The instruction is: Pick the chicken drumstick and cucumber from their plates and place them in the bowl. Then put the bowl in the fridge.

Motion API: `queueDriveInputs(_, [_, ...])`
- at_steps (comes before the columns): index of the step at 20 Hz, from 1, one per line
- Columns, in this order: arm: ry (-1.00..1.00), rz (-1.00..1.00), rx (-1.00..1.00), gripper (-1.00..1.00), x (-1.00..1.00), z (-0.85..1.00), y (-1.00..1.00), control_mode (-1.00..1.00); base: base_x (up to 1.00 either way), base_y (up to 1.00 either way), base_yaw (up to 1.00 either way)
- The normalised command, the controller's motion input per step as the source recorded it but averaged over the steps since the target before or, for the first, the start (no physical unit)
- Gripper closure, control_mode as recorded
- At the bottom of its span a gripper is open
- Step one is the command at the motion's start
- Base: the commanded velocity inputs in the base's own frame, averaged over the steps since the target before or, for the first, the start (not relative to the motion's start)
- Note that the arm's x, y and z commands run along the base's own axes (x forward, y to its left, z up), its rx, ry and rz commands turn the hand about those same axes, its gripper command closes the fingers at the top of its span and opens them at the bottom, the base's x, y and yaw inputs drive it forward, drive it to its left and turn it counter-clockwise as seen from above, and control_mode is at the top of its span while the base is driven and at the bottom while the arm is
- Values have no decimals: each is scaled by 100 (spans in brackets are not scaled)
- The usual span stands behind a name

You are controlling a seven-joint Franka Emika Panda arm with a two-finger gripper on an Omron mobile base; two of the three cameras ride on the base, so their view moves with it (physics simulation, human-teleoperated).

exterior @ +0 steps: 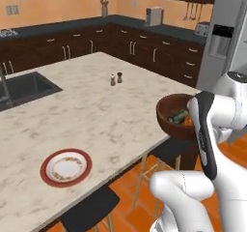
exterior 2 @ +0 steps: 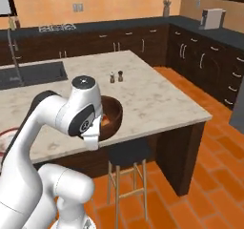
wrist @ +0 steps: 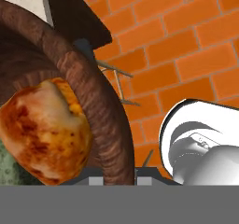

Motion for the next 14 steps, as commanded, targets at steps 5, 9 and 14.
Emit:
queueDriveInputs(5, [0, 0, 0, 100, 0, 0, 0, 100, -25, -4, -85])
queueDriveInputs(9, [0, 0, 0, 100, 0, 0, 0, 100, -100, -16, -32])
queueDriveInputs(14, [0, 0, 0, 100, 0, 0, 0, 100, -100, 0, -2])
